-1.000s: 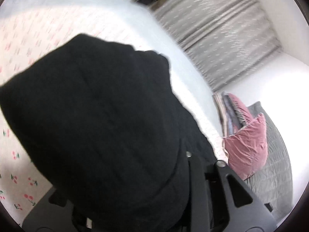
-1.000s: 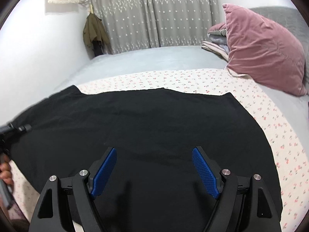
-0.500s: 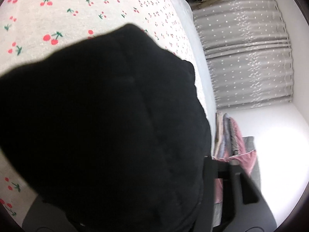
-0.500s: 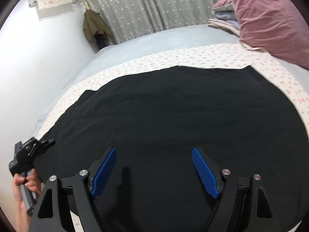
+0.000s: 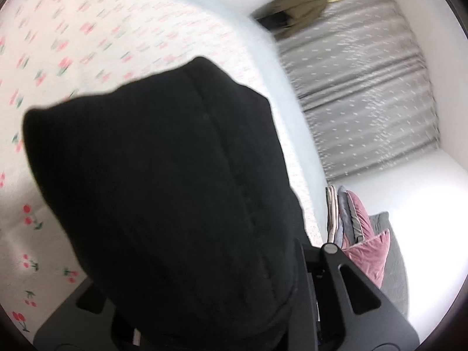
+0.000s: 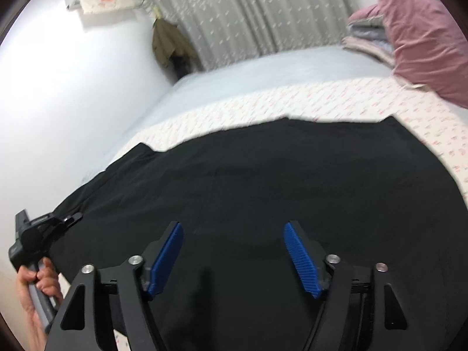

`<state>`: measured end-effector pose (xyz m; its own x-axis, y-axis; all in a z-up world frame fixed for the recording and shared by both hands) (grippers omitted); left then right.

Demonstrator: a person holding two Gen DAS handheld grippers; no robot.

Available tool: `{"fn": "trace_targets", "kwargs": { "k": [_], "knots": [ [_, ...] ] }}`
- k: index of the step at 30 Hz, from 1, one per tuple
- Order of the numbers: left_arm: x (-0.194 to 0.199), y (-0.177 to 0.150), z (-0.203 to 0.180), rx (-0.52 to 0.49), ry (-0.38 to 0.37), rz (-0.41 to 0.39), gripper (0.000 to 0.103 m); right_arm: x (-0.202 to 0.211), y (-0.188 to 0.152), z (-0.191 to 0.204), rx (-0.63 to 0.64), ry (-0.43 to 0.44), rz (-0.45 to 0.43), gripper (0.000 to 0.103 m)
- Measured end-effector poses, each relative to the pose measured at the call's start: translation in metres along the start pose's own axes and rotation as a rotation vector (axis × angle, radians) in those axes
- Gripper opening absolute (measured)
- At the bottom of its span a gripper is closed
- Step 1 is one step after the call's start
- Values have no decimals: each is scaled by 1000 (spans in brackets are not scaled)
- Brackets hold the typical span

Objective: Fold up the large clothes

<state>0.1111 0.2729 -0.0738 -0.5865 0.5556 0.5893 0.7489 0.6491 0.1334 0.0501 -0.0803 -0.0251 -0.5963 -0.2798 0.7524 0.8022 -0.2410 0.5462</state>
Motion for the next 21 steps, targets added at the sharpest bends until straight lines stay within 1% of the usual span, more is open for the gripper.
{"fn": "trace_targets", "kwargs": {
  "k": [1,3,4,5,6,7,8,9,10,11,12,14,15,16,17,18,19,20,21],
  "knots": [
    [-4,1,5,20,-2,7,24,-12,-3,6,17,18,38,61],
    [-4,-3,0,4,6,-8,24,-27,-6,13,33,37,86,47],
    [-1,-5,-6,-19,12,-21,24,-36,-8,18,45,39,104,46],
    [2,-10,-16,-46,7,-37,24,-39,-8,21,55,34,103,45],
    [3,-16,-29,-76,-6,-54,24,-44,-8,25,69,27,108,45],
    [8,-19,-40,-111,-24,-70,24,-52,-8,28,63,27,135,45],
    [13,-22,-51,-150,-42,-83,24,-58,-9,28,59,21,157,45],
    [19,-26,-70,-222,-60,-110,24,-66,-8,27,65,5,177,45],
    [22,-33,-82,-283,-69,-132,24,-68,-8,27,73,3,176,45],
    [26,-44,-102,-376,-85,-164,24,-70,-8,26,73,10,176,45],
    [25,-49,-114,-432,-96,-179,24,-70,-7,25,65,22,179,45],
    [24,-71,-149,-582,-136,-201,24,-69,-5,18,38,74,187,45],
    [21,-87,-163,-663,-157,-201,24,-69,-4,15,30,100,190,46],
    [18,-97,-173,-714,-168,-194,25,-69,-2,12,27,134,197,46],
    [11,-115,-188,-791,-187,-178,25,-69,0,8,19,168,206,47],
    [5,-124,-195,-831,-194,-164,25,-67,2,3,-4,213,219,47],
    [-6,-140,-207,-892,-197,-137,25,-65,5,-5,-45,272,236,47],
    [-11,-146,-211,-924,-195,-123,26,-62,9,-15,-96,334,255,48],
    [-21,-161,-218,-974,-185,-101,26,-59,12,-28,-161,401,270,48]
  ]
}}
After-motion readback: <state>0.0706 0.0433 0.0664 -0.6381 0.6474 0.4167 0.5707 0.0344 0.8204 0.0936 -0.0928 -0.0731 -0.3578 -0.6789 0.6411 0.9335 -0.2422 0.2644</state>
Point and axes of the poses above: each gripper's, at about its wrist camera, not at the fingertips, and x roughly against the way its jaws point, z to its left, y to its top, the point moved 4 cm from there along -x, roughly the way its jaws point, and after that the axes turned 14 degrees about z, right-handed, at the moved point
